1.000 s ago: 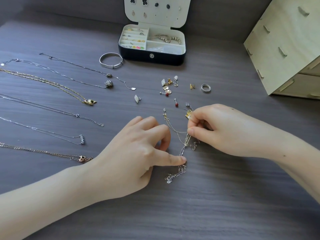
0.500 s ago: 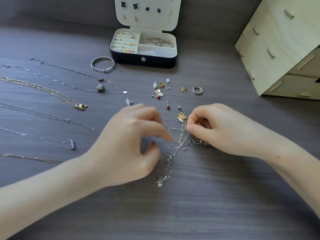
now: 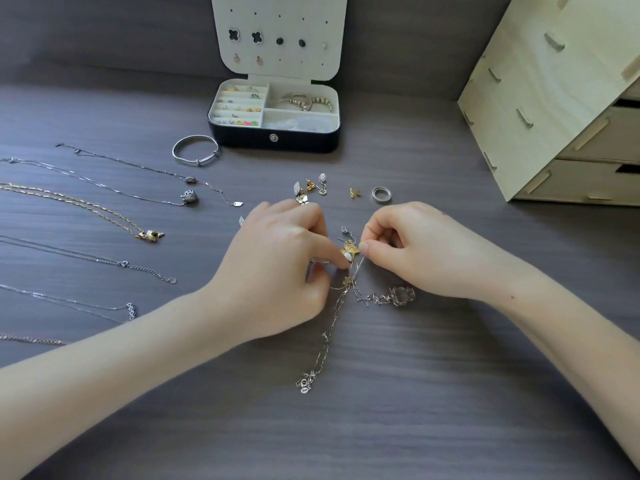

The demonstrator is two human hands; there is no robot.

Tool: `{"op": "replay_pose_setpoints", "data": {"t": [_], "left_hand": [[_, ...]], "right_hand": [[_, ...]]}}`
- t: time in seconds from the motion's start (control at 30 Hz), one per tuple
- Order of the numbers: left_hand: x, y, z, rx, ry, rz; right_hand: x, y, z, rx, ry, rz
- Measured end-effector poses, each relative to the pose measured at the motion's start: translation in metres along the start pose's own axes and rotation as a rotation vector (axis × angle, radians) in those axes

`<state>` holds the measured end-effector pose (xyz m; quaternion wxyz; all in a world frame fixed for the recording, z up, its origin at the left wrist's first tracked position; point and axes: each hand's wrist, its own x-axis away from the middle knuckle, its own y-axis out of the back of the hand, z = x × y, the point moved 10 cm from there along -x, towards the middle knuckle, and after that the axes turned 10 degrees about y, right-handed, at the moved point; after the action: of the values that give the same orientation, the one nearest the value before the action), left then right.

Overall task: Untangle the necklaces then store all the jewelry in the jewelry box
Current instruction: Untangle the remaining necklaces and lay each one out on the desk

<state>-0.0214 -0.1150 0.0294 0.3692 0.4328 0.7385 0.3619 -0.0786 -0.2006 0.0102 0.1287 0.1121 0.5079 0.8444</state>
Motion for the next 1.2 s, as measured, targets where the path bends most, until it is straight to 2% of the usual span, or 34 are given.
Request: {"op": "replay_pose_setpoints", "data": {"t": [0.2, 0.43, 0.77, 1.03, 1.2], "left_hand": [[-0.003, 0.005, 0.004, -0.013, 0.167, -0.12], [-0.01, 0.005, 0.001, -0.096, 0.26, -0.19], [-0.02, -0.011, 0.013, -0.104, 0.496, 0.018], [-0.026, -0.021, 0.015, -0.154, 0.518, 0.125], [-0.022, -0.023, 0.028, -0.044, 0.595, 0.202]], "right_hand": [[-0.004, 0.003, -0.001, -0.018, -0.01, -0.017], [-0.005, 0.004, -0.001, -0.015, -0.02, -0.044], [-0.005, 0.0, -0.006, -0.014, -0.055, -0.028], [-0.004, 0.003, -0.007, -0.018, -0.056, -0.053], [0.003, 0.005, -0.012, -0.023, -0.093, -0.061]]}}
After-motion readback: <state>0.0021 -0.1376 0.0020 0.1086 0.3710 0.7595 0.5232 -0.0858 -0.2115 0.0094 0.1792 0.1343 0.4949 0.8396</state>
